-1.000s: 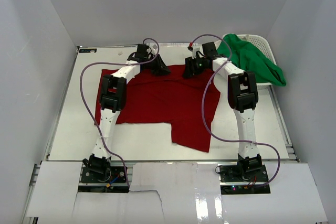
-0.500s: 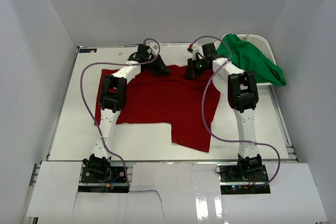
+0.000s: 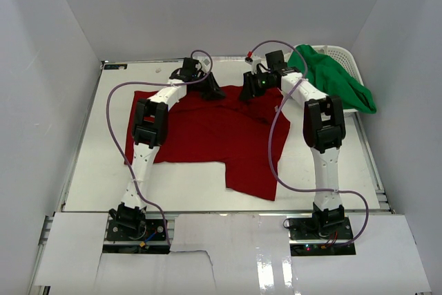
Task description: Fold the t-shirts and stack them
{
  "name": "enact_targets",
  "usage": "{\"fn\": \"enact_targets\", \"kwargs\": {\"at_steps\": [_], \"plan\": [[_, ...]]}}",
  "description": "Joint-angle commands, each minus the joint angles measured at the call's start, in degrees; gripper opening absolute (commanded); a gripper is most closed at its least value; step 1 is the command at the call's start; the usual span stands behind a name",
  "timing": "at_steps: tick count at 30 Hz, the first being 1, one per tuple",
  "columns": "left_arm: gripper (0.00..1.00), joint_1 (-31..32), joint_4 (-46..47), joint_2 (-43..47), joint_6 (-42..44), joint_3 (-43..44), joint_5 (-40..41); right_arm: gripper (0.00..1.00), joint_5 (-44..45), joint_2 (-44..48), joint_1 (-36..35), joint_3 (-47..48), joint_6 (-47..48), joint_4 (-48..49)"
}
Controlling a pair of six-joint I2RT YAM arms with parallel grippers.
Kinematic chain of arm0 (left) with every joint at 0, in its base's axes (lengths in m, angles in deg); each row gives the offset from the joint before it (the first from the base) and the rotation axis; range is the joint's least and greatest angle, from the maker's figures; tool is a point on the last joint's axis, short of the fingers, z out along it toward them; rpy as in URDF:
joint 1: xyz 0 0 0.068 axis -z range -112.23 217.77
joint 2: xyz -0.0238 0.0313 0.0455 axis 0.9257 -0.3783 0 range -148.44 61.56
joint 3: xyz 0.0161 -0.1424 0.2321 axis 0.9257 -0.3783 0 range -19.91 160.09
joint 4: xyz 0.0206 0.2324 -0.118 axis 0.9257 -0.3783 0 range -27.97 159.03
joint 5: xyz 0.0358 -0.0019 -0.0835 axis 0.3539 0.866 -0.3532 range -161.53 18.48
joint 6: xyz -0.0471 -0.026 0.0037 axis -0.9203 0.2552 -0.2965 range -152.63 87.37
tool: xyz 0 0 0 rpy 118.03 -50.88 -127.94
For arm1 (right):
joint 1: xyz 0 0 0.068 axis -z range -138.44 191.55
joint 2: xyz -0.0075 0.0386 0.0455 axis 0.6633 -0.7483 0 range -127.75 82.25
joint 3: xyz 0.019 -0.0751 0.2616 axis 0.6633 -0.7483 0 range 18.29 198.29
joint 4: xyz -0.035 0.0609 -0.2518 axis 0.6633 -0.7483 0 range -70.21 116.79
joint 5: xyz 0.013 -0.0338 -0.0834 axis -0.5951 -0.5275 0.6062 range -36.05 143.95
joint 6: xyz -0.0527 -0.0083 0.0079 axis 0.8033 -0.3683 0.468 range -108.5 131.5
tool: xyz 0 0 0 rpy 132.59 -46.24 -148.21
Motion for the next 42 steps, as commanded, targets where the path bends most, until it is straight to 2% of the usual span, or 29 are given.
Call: {"fn": "enact_targets", "kwargs": {"at_steps": [1, 8, 12, 19, 25, 28, 31, 32, 34, 35, 37, 42], "plan": [[0.35, 1.2, -5.8, -2.2, 2.7, 0.3, 3.9, 0.38, -1.6, 1.9, -0.3, -0.1, -0.5, -2.4], [0.35, 1.2, -6.9, -2.3, 3.1, 0.7, 4.2, 0.34, -3.5, 3.3, -0.5, -3.9, -2.7, -2.0], [0.35, 1.2, -7.2, -2.3, 3.2, 0.8, 4.1, 0.39, -5.3, 5.5, -0.8, -8.4, -4.2, 0.5], [0.35, 1.2, -7.7, -2.3, 3.4, 0.7, 4.2, 0.40, -10.9, 8.6, -2.0, -13.1, -7.2, 1.9], [0.35, 1.2, -7.7, -2.3, 3.4, 0.4, 4.1, 0.41, -16.5, 12.3, -3.2, -21.1, -13.2, 11.5], [0.35, 1.2, -7.8, -2.3, 3.6, 0.2, 4.0, 0.41, -16.6, 13.2, -3.9, -22.9, -13.4, 12.8], [0.35, 1.2, -7.9, -2.1, 3.7, -0.1, 3.9, 0.44, -10.5, 16.5, -4.4, -25.1, -11.6, 13.2], [0.35, 1.2, -8.0, -1.9, 3.8, -0.3, 3.9, 0.47, -3.7, 19.0, -5.3, -25.6, -8.9, 12.5], [0.35, 1.2, -8.1, -1.6, 4.0, -0.4, 4.3, 0.48, 4.3, 21.3, -6.6, -27.3, -5.7, 11.5], [0.35, 1.2, -8.1, -1.5, 4.1, -0.5, 4.4, 0.48, 11.8, 22.2, -7.4, -27.7, -3.0, 10.4], [0.35, 1.2, -8.2, -1.3, 4.1, -0.7, 4.8, 0.48, 20.1, 24.9, -9.6, -30.5, -2.8, 10.9], [0.35, 1.3, -8.2, -1.3, 4.0, -1.1, 4.9, 0.49, 23.9, 29.5, -10.5, -37.6, -10.4, 16.0]]}}
